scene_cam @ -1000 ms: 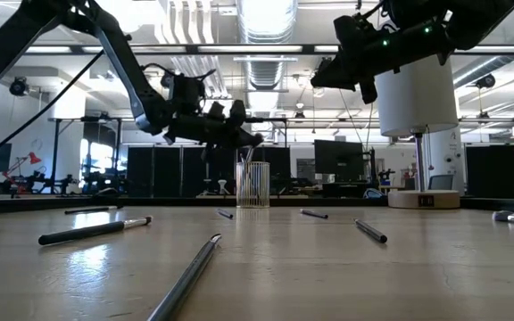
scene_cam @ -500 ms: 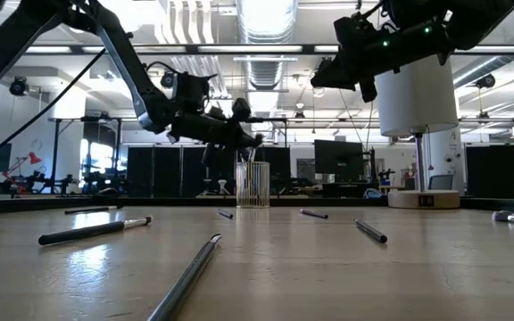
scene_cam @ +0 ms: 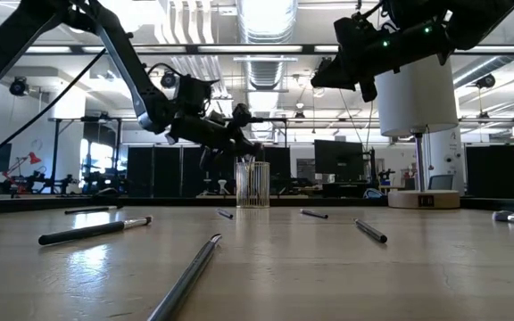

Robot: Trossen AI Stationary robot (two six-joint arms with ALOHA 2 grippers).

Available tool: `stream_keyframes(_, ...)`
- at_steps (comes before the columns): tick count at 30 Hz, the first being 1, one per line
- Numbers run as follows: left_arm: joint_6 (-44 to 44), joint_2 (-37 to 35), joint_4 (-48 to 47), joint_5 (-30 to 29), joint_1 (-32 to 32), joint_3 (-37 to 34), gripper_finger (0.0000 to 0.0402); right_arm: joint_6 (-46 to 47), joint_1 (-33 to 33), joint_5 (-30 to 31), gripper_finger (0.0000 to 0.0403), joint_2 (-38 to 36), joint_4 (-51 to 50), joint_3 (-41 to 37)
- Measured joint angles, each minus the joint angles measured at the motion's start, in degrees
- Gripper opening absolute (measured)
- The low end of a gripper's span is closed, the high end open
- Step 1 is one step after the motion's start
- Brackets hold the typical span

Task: Put items in baskets/containers
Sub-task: Put the black highlighter brush into the yellow pen holder, then put the black lash brush into the yellow pen holder

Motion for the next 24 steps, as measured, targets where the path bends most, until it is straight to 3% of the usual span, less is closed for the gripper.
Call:
stream_keyframes(8, 3.4, -1.2, -0.7, 1.1, 0.2, 0.0, 0.0059, 0.0, 0.0, 0.0, 0.0008, 0.0, 0.0, 0.0)
stream_keyframes(12, 7.5, -4.7, -6.7, 2.3, 0.5, 0.0, 0.0059, 0.1, 0.0, 0.1, 0.0008, 0.0, 0.0, 0.0)
stream_keyframes(18, 15.4, -13.7, -25.1, 5.6, 0.3, 0.0, 0.0053, 0.2, 0.0, 0.2, 0.0008, 0.0, -0.2, 0.0)
stream_keyframes(24, 20.6, -24.4, -47.4, 6.0, -2.0, -0.1, 0.0016, 0.0, 0.0, -0.5, 0.0008, 0.1, -0.3, 0.0)
